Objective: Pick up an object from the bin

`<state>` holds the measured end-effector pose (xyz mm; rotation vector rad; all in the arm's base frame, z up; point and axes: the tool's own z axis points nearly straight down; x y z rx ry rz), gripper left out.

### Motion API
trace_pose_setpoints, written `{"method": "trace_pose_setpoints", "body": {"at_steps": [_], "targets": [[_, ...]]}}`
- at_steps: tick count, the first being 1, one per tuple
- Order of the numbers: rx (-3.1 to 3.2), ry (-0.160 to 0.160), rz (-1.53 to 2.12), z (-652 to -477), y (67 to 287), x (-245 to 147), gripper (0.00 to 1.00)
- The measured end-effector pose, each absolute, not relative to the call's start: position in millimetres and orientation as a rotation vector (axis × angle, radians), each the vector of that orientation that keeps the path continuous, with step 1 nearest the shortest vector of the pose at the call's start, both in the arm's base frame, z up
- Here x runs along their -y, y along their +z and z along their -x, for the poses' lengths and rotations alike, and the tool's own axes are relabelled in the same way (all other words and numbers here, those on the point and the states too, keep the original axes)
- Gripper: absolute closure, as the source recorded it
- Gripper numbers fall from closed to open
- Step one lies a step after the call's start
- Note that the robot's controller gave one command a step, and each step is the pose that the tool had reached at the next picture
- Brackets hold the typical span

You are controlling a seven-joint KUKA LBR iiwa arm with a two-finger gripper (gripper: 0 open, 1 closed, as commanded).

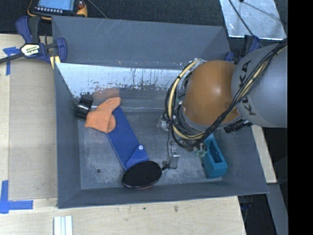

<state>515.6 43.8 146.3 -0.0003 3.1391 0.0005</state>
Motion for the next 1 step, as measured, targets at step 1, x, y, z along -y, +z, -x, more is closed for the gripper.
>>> {"method": "trace_pose_setpoints", "body": {"at_steps": [1], "targets": [[-3.133, -0.001, 0.026, -501.9, 95.5, -61.9, 0.0]]}}
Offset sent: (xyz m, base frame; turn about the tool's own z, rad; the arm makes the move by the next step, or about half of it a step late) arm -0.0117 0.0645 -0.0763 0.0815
